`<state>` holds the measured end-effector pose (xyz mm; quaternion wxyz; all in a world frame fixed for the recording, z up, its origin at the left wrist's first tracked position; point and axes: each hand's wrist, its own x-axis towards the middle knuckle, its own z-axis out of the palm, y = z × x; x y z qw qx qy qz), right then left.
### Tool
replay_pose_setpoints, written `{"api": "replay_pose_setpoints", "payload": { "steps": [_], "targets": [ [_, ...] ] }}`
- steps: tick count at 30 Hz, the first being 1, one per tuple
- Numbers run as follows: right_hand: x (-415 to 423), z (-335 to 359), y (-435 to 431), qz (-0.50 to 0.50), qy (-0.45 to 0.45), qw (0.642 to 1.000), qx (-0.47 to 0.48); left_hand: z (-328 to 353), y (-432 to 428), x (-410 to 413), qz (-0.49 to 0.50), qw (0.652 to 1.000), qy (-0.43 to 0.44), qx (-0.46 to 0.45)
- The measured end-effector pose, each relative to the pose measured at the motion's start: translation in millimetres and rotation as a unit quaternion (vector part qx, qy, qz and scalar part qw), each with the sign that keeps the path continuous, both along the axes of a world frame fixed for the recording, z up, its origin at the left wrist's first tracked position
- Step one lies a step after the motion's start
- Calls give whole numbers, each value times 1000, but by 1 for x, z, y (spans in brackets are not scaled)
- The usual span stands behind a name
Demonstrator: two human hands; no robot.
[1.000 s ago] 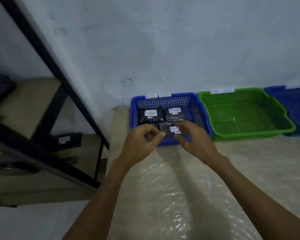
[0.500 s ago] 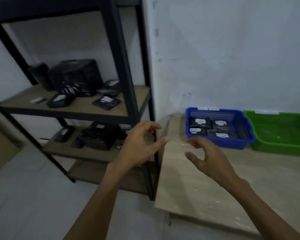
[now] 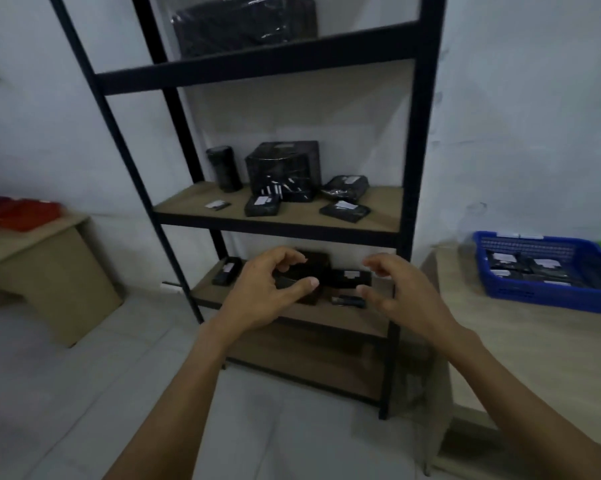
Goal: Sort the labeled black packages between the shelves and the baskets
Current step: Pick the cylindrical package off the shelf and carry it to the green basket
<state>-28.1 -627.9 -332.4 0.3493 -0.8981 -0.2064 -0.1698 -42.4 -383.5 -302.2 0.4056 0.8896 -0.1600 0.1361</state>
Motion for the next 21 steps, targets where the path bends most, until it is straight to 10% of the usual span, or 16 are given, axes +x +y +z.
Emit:
{"api": "replay_pose_setpoints", "payload": {
  "steps": [21],
  "targets": [
    [226, 22, 259, 74, 54, 995, -38, -2, 249, 182, 125, 991, 39, 9]
  ]
}}
